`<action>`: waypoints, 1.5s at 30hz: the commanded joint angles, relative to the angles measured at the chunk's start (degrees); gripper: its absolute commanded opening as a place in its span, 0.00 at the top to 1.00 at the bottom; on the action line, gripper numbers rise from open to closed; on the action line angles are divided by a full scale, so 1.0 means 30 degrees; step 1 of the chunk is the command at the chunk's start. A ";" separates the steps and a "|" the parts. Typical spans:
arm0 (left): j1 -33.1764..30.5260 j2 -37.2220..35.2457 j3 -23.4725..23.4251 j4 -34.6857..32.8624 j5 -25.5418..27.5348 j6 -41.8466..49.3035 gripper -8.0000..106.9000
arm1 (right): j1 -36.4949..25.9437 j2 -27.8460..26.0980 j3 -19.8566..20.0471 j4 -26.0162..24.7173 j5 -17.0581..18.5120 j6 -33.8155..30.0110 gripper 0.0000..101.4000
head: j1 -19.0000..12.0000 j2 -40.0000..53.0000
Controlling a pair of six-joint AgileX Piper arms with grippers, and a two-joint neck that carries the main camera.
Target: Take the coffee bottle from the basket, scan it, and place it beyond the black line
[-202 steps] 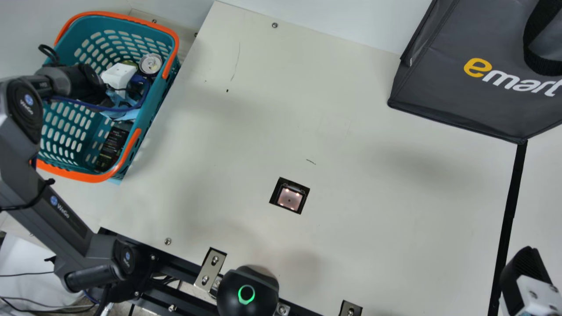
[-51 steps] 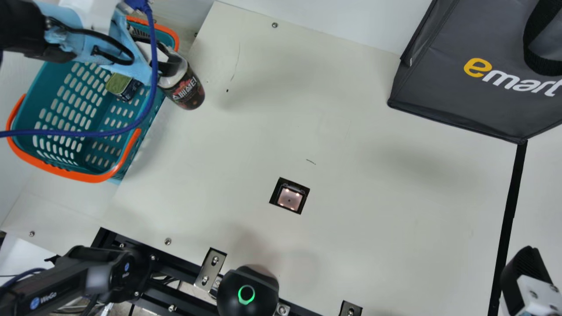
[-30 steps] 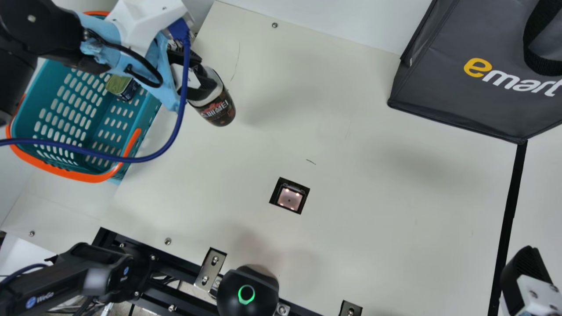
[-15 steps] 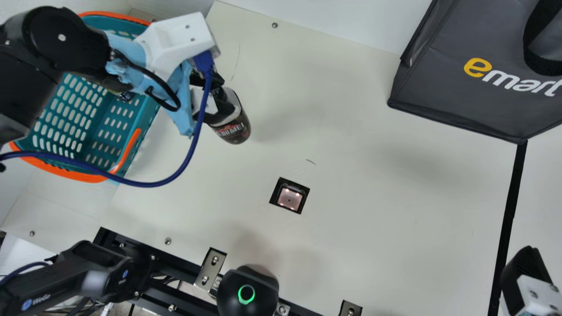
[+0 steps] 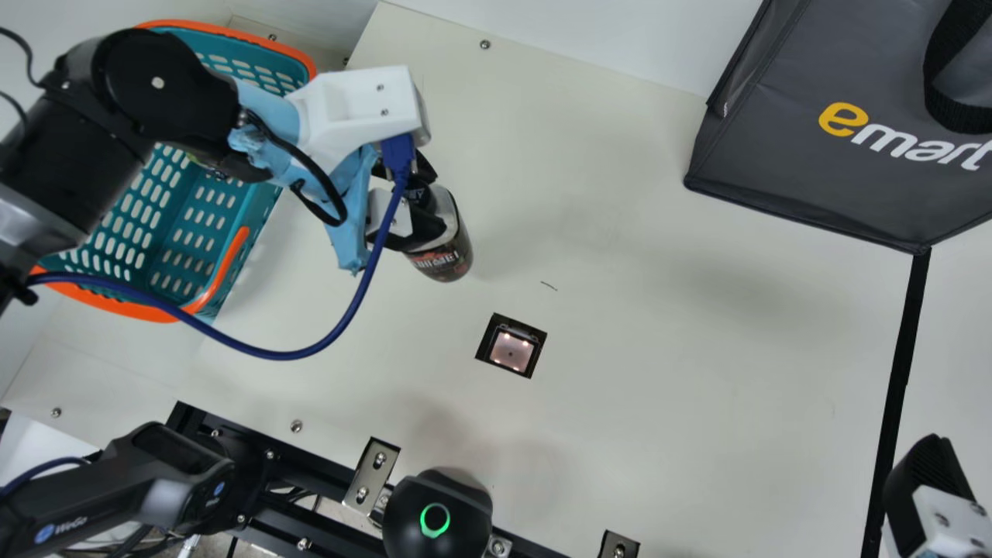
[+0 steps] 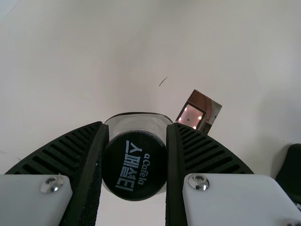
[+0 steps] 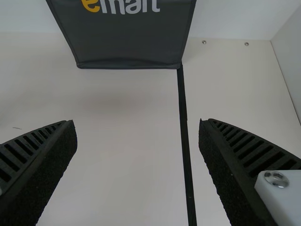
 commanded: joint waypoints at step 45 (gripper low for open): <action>-0.0891 0.2050 0.0804 -0.0908 0.0478 0.7833 0.84 | 0.0000 0.0000 0.0000 0.0000 -0.0023 0.0000 0.10 | -0.0524 0.0046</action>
